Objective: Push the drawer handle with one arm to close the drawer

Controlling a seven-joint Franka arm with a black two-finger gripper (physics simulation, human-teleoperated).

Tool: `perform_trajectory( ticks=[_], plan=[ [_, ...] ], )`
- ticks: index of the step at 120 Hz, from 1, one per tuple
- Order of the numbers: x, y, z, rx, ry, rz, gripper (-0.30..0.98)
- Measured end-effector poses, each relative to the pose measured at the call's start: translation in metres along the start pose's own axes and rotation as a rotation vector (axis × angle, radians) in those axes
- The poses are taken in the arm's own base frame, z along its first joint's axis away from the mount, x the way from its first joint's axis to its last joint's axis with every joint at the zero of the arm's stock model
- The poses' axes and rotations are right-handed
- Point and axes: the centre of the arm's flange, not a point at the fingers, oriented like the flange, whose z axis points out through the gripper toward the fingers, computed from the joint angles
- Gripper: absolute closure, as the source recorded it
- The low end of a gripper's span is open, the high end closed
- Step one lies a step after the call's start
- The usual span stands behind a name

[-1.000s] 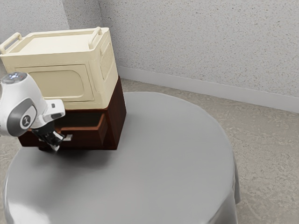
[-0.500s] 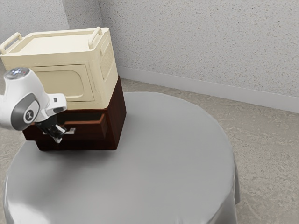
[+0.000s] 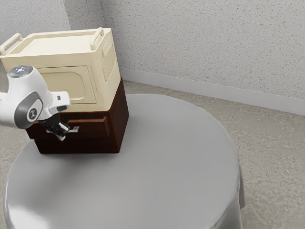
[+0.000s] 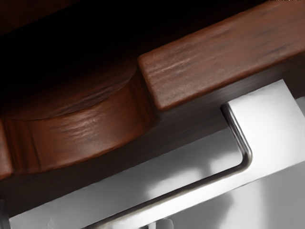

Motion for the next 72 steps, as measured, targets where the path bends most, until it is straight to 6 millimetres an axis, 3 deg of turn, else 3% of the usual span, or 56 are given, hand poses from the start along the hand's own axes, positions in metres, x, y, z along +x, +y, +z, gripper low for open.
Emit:
perform_trajectory(
  ticks=[72],
  plan=[
    [0.012,-0.006,-0.005,0.029,0.054,0.025,0.77]
  ],
)
